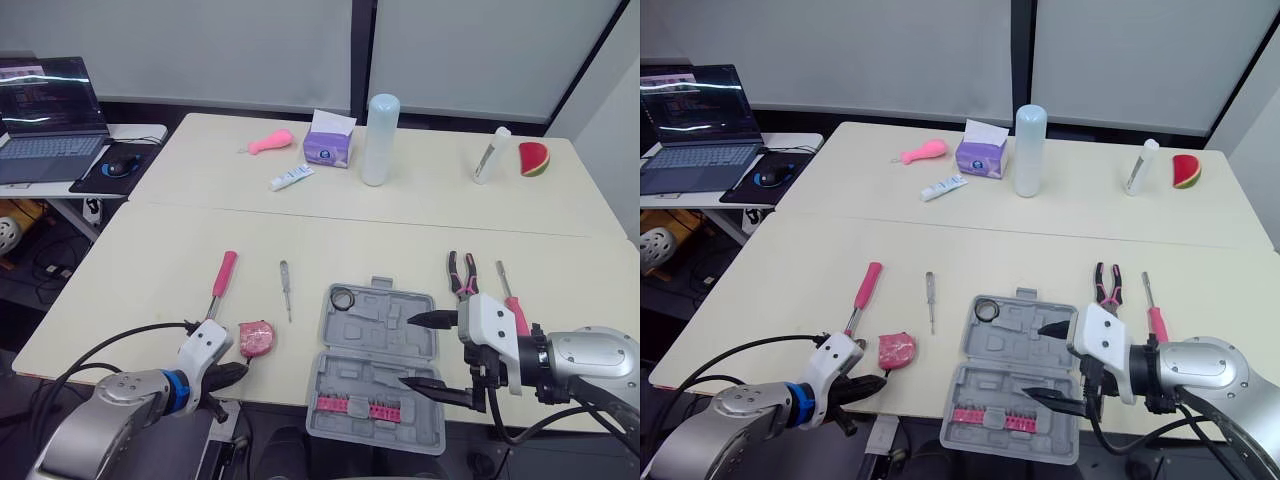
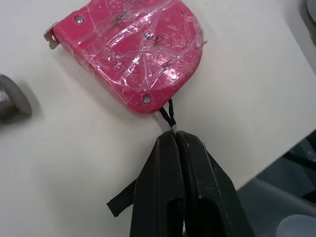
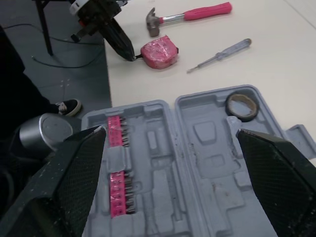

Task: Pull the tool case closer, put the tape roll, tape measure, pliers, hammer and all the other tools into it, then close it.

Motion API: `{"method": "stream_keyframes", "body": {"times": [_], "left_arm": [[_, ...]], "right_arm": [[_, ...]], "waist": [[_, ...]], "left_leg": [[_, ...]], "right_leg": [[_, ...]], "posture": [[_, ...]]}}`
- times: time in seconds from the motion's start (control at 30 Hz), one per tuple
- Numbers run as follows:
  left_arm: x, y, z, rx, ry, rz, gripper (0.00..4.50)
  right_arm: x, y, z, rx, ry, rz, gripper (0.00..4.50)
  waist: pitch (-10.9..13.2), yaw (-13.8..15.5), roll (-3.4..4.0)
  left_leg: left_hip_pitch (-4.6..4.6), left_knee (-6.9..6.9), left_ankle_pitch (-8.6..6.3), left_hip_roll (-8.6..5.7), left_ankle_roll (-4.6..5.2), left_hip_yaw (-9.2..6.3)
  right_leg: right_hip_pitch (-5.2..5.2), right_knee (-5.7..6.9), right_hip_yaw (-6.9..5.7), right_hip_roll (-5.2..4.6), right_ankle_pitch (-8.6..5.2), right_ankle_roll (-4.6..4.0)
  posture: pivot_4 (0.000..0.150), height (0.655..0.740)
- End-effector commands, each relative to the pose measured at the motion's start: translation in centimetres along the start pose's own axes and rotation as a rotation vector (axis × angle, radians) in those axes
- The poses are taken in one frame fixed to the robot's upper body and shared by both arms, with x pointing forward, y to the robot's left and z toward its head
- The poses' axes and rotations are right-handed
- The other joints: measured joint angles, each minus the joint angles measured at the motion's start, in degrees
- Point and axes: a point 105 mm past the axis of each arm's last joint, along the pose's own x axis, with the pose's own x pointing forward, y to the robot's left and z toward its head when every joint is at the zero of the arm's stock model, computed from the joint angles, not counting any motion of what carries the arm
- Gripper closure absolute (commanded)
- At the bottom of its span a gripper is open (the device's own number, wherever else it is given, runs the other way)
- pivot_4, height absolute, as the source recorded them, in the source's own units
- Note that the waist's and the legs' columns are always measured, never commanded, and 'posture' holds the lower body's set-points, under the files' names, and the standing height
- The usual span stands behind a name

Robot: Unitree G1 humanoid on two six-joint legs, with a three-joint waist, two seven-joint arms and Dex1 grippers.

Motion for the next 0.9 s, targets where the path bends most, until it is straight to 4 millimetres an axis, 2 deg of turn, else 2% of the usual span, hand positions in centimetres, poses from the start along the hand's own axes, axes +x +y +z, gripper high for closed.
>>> {"method": "stream_keyframes", "body": {"times": [0.03,0.47,0.63,0.73,0.83,0.9], "left_arm": [[-0.9,-0.1,-0.5,0.008,0.019,-0.001,4.47],[-0.9,-1.3,-1.4,0.001,0.039,-0.047,4.47],[-1.4,-0.9,-1.4,0.022,0.025,-0.037,4.47],[-1.9,-0.3,-0.7,0.069,-0.014,-0.021,3.85],[-2.4,-0.1,0.0,0.103,-0.061,-0.034,2.93],[-3.5,-0.3,0.4,0.117,-0.090,-0.089,2.34]], "right_arm": [[0.0,1.0,0.7,-0.043,-0.016,0.038,0.00],[0.3,1.0,0.8,-0.050,-0.017,0.045,0.00],[0.3,1.0,1.1,-0.048,-0.023,0.042,0.00],[0.4,1.0,1.2,-0.047,-0.029,0.041,0.00],[0.4,1.1,1.3,-0.047,-0.033,0.041,0.00],[0.4,1.2,1.4,-0.051,-0.036,0.042,0.00]], "waist": [[0.0,0.0,0.00],[0.0,0.0,0.01],[0.0,0.0,0.02],[0.0,0.0,0.02],[0.0,0.0,0.01],[0.1,0.0,0.00]], "left_leg": [[0.00,0.00,0.00,0.00,0.00,0.00],[0.00,-0.01,-0.01,0.00,0.01,0.00],[-0.01,-0.01,-0.01,0.00,0.01,0.00],[-0.01,-0.02,-0.01,0.00,0.01,0.00],[-0.02,-0.02,-0.01,0.00,0.01,-0.03],[-0.01,-0.02,-0.01,0.00,0.01,-0.02]], "right_leg": [[0.00,-0.01,-0.01,0.00,0.00,0.00],[0.00,-0.03,-0.01,0.00,0.00,0.00],[0.00,-0.05,0.00,0.00,0.00,0.00],[0.00,-0.05,-0.01,0.00,0.00,0.00],[0.00,-0.05,-0.03,0.00,0.00,0.00],[0.00,-0.05,-0.03,0.00,0.00,0.00]], "posture": [[0.150,0.7161],[0.150,0.7161],[0.150,0.7161],[0.150,0.7161],[0.150,0.7161],[0.150,0.7161]]}}
